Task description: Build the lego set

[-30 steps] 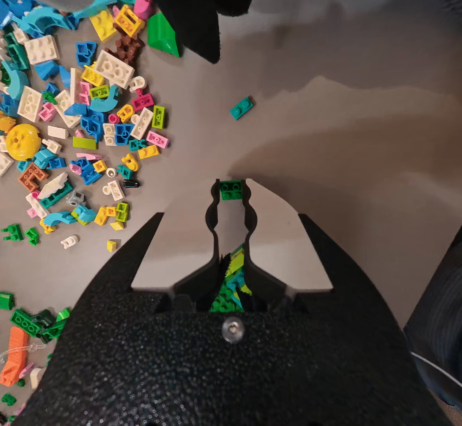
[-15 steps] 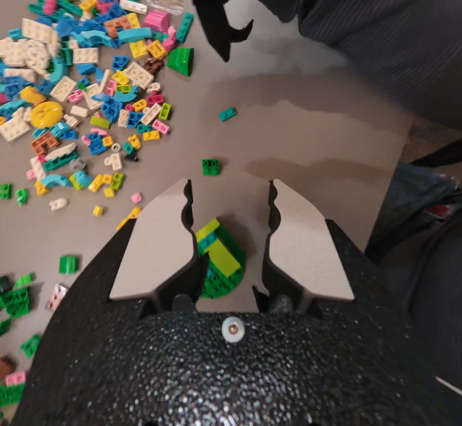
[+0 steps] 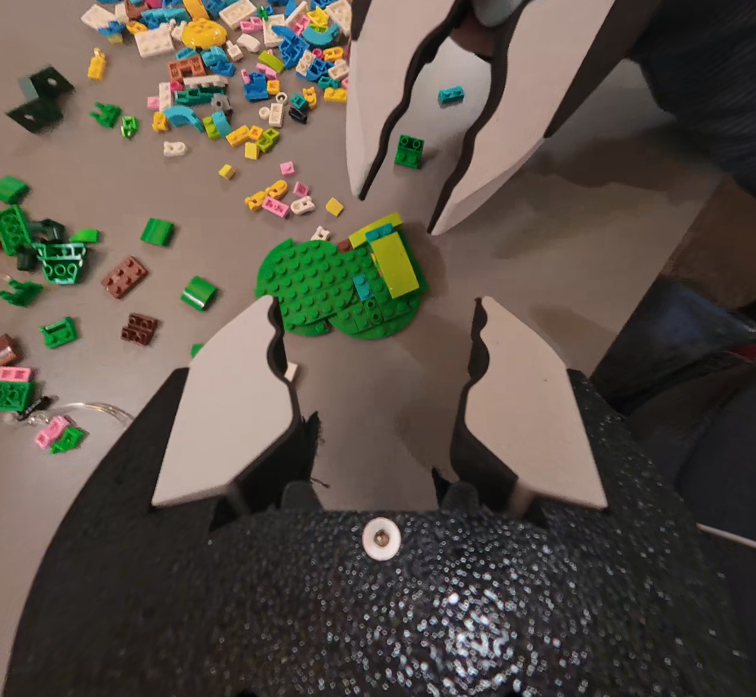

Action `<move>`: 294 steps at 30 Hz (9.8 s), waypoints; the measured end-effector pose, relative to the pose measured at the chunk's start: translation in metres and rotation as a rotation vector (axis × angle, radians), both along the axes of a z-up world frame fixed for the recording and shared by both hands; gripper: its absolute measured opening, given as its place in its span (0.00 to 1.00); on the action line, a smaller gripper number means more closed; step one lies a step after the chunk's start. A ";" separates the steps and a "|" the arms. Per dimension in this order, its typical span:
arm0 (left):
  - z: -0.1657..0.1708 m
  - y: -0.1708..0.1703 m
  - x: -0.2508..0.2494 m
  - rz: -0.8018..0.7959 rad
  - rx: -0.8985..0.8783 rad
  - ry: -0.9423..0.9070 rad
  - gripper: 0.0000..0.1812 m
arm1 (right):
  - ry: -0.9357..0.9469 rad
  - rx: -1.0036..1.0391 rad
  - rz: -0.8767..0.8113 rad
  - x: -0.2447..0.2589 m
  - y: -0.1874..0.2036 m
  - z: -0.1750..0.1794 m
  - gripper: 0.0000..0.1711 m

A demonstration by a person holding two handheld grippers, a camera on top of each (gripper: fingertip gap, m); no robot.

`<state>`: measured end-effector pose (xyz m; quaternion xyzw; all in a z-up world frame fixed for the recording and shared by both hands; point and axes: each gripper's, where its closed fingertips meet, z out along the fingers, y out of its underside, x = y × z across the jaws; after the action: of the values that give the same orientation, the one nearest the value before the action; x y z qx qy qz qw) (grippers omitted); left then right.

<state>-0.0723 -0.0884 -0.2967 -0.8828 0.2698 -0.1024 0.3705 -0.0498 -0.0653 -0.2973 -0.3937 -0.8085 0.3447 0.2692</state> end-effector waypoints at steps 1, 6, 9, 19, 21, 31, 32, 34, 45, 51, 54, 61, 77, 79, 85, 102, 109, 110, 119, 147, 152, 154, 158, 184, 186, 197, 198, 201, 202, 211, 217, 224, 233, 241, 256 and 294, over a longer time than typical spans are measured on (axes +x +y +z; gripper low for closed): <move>-0.002 -0.002 -0.004 0.009 -0.008 -0.009 0.48 | -0.017 0.019 -0.008 -0.001 0.002 -0.004 0.20; -0.003 -0.001 0.000 -0.003 -0.021 -0.098 0.42 | -0.066 0.001 -0.038 0.003 0.007 -0.013 0.20; 0.001 0.007 0.012 -0.045 0.048 -0.112 0.33 | -0.082 0.001 -0.024 0.003 0.004 -0.016 0.18; -0.023 0.020 0.025 -0.077 0.050 0.044 0.18 | -0.062 -0.098 -0.032 0.014 0.007 -0.004 0.18; -0.026 0.022 0.021 -0.048 0.040 0.069 0.24 | -0.060 -0.112 -0.032 0.015 0.007 -0.003 0.19; -0.038 0.022 0.020 -0.036 -0.033 0.080 0.19 | -0.037 -0.035 -0.042 0.009 0.010 -0.006 0.21; -0.038 0.021 0.020 -0.040 -0.034 0.083 0.18 | -0.033 -0.039 -0.040 0.009 0.010 -0.005 0.21; -0.038 0.021 0.019 -0.049 -0.029 0.103 0.14 | -0.022 -0.064 -0.038 0.008 0.009 -0.002 0.21; 0.012 0.007 -0.019 -0.030 0.114 -0.071 0.09 | 0.196 0.164 -0.072 -0.018 0.011 0.016 0.30; 0.027 -0.001 -0.021 -0.088 0.043 -0.215 0.09 | 0.406 0.392 -0.031 -0.036 -0.009 0.036 0.28; 0.028 -0.003 -0.022 -0.105 -0.003 -0.227 0.09 | 0.449 0.505 -0.011 -0.039 -0.014 0.040 0.27; 0.035 0.003 -0.035 -0.052 -0.032 -0.279 0.09 | 0.512 0.837 -0.057 -0.049 -0.008 0.042 0.18; 0.068 0.008 -0.028 -0.055 0.108 -0.456 0.24 | 0.556 0.977 -0.155 -0.049 0.006 0.053 0.11; 0.079 0.011 -0.034 -0.053 0.236 -0.413 0.31 | 0.556 0.964 -0.171 -0.047 0.011 0.054 0.11; 0.086 0.006 -0.048 -0.230 0.848 0.101 0.32 | 0.575 0.913 -0.199 -0.041 0.020 0.057 0.11; 0.040 0.053 -0.040 -0.228 1.081 0.861 0.05 | 0.563 0.877 -0.167 -0.041 0.019 0.049 0.12; 0.049 0.051 -0.046 -0.180 1.158 0.907 0.04 | 0.636 0.694 -0.236 -0.032 0.025 0.070 0.27; 0.047 0.051 -0.046 -0.186 1.149 0.883 0.04 | 0.633 0.650 -0.252 -0.027 0.030 0.072 0.29; 0.030 0.050 -0.036 -0.279 1.109 0.868 0.04 | 0.378 0.119 -0.310 0.028 0.076 0.059 0.21; 0.013 0.046 -0.017 -0.405 1.093 0.899 0.04 | -0.195 -0.086 -0.169 0.051 0.050 -0.034 0.17; 0.007 0.040 -0.006 -0.491 1.108 0.904 0.04 | -0.198 -0.062 -0.176 0.052 0.053 -0.037 0.17; 0.005 0.040 -0.006 -0.496 1.101 0.906 0.04 | -0.191 -0.065 -0.179 0.051 0.054 -0.037 0.16; 0.006 0.040 -0.007 -0.491 1.095 0.880 0.04 | -0.187 -0.040 -0.181 0.051 0.056 -0.040 0.13; 0.010 0.038 -0.004 -0.492 1.149 0.910 0.04 | -0.047 -0.545 -0.074 0.037 0.026 0.013 0.09; 0.010 0.038 -0.004 -0.493 1.153 0.912 0.04 | -0.043 -0.526 -0.074 0.036 0.026 0.013 0.09; 0.012 0.037 -0.003 -0.493 1.169 0.917 0.04 | 0.049 -0.443 -0.053 0.024 0.018 0.026 0.09; 0.013 0.036 -0.002 -0.491 1.173 0.912 0.04 | 0.060 -0.433 -0.054 0.022 0.018 0.027 0.09; 0.016 0.034 0.001 -0.493 1.197 0.910 0.04 | 0.091 -0.416 -0.046 0.018 0.014 0.033 0.09; 0.017 0.033 0.003 -0.497 1.208 0.915 0.04 | 0.095 -0.411 -0.040 0.017 0.013 0.035 0.09; 0.028 0.026 0.014 -0.488 1.303 0.930 0.04 | 0.064 -0.359 0.015 0.020 -0.004 0.043 0.09; 0.029 0.026 0.013 -0.479 1.301 0.929 0.04 | 0.035 -0.348 0.036 0.019 -0.015 0.057 0.09; 0.030 0.025 0.013 -0.476 1.310 0.932 0.04 | -0.048 -0.317 0.030 0.016 -0.021 0.049 0.09; 0.029 0.026 0.012 -0.475 1.304 0.932 0.04 | -0.088 -0.275 0.016 0.016 -0.022 0.048 0.09; 0.029 0.025 0.013 -0.480 1.312 0.943 0.04 | -0.118 -0.258 0.009 0.017 -0.022 0.047 0.09; 0.030 0.025 0.013 -0.476 1.317 0.937 0.04 | -0.146 -0.202 0.039 0.018 -0.026 0.047 0.12; 0.020 0.038 -0.003 -0.443 1.195 0.937 0.04 | -0.304 -0.013 -0.440 0.088 0.068 -0.040 0.16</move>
<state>-0.0749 -0.0507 -0.2772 -0.4113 0.5766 0.3709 0.6007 0.0384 0.0024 -0.3376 -0.6088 -0.7325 0.2200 0.2107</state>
